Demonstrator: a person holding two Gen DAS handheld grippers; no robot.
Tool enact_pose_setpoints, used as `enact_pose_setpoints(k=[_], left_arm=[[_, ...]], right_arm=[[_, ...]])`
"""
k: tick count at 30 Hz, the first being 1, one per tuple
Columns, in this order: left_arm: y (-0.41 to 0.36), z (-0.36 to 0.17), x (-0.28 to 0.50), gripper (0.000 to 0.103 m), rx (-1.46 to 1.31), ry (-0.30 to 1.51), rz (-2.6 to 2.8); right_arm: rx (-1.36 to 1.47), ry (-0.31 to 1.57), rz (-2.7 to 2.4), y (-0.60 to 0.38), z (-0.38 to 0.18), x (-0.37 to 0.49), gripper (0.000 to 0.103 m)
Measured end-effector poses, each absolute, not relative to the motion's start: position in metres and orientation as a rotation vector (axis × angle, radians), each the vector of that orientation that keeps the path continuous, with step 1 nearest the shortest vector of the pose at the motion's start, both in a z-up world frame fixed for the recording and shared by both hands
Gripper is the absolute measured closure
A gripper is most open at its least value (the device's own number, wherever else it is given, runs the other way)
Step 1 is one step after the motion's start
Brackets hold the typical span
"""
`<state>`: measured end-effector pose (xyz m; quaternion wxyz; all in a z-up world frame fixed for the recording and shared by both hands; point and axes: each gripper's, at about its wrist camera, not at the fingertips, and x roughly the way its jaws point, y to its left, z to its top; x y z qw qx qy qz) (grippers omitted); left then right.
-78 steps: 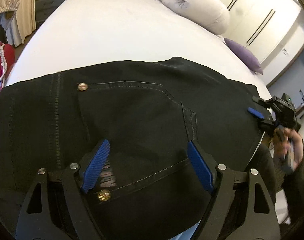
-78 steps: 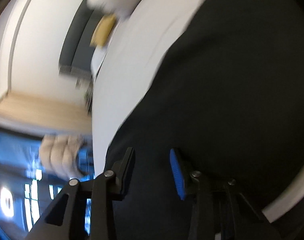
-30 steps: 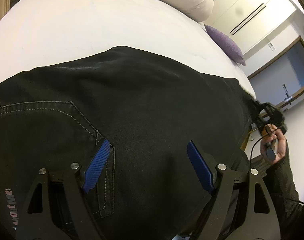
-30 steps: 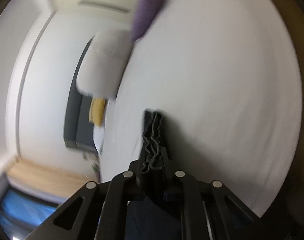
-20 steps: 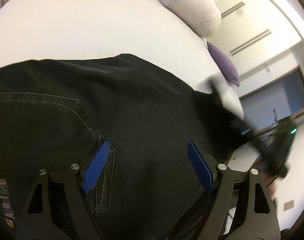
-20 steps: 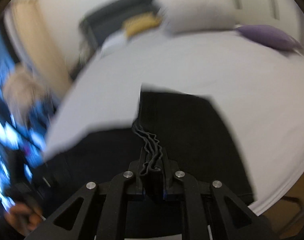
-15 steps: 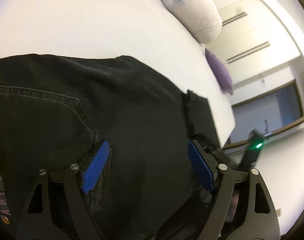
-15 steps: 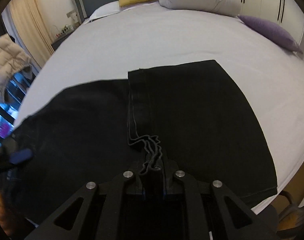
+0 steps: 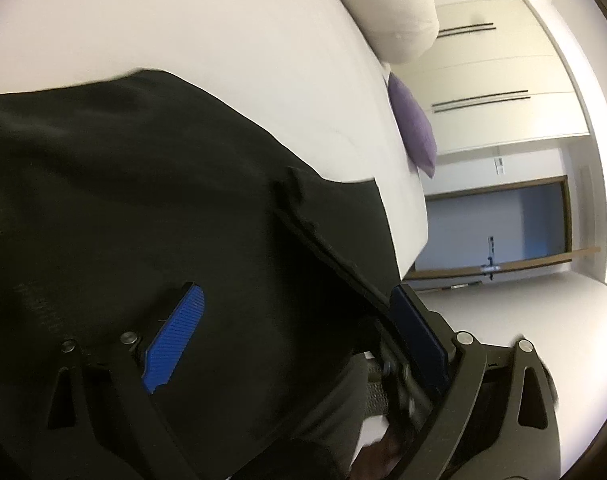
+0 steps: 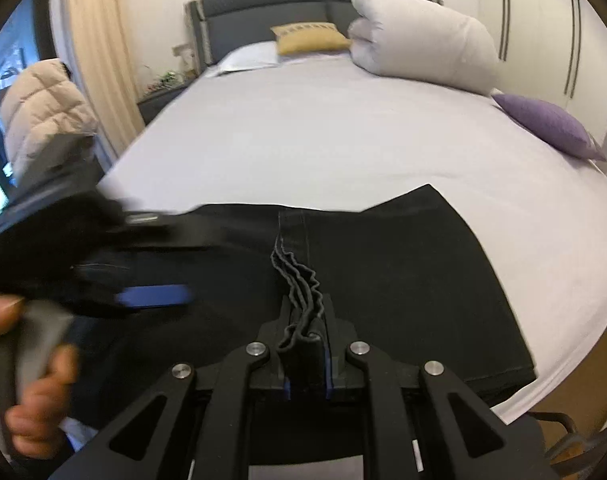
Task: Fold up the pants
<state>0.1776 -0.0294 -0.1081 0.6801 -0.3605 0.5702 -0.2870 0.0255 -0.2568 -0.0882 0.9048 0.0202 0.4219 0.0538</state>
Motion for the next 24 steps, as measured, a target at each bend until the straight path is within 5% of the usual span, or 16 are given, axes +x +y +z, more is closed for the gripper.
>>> enact_pose_setpoints(k=[7,11,14,24], left_arm=[[-0.034,-0.120,0.192,0.014,-0.872,1.325,-0.655],[-0.024,-0.116,0.197,0.078,-0.796,1.334,-0.651],[-0.012,-0.112,0.201,0.094,-0.732,1.328,-0.659],[0.021,-0.099,0.212,0.095,-0.649,1.274,-0.627]], right_arm=[[-0.012,0.882,0.203,-0.219,-0.087,0.013,0.090],[-0.048,0.889,0.217,-0.206,-0.090,0.009,0.090],[-0.073,0.891,0.235,-0.198,-0.089,0.011,0.090],[-0.221,0.887,0.344,-0.142,-0.092,0.010,0.089]])
